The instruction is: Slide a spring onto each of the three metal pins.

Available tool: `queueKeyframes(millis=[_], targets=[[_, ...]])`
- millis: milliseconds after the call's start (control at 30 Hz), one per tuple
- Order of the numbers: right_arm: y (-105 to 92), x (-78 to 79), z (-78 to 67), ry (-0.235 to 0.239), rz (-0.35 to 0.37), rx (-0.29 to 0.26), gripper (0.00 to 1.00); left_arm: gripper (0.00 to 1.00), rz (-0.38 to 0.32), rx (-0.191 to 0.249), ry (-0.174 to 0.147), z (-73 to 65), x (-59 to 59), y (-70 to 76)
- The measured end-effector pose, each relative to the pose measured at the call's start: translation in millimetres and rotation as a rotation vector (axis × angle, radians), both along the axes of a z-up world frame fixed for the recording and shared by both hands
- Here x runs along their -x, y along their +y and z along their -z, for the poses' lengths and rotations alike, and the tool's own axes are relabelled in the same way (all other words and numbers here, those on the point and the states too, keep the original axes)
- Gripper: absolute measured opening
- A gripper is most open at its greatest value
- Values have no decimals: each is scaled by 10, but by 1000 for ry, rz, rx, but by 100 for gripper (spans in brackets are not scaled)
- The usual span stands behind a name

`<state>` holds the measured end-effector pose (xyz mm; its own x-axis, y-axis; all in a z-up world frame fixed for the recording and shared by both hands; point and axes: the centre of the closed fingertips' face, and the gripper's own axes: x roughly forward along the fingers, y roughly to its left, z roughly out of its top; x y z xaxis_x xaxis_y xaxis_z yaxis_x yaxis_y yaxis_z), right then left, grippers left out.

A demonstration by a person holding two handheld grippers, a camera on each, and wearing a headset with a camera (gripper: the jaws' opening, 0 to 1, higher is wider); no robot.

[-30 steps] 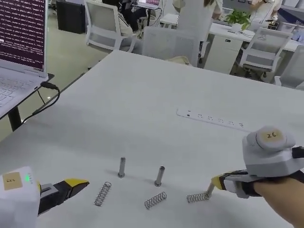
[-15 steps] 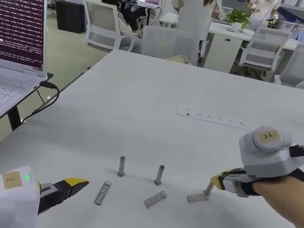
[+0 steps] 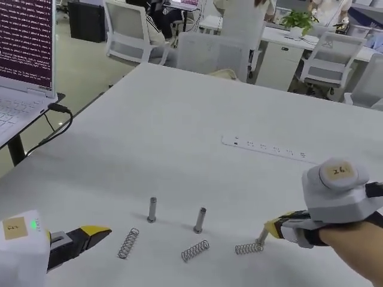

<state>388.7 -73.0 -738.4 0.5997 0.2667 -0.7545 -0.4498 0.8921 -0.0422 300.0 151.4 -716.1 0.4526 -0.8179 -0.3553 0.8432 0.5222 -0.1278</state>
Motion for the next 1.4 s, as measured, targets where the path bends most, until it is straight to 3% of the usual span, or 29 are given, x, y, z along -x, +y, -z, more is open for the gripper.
queueKeyframes(millis=[667, 1400], targets=[[-84, 88, -130, -52, 23, -9, 18, 85, 28, -3, 1, 25, -15, -35], [-62, 251, -73, -93, -6, -49, 62, 83, 45, -24, 1, 18, 6, -60]])
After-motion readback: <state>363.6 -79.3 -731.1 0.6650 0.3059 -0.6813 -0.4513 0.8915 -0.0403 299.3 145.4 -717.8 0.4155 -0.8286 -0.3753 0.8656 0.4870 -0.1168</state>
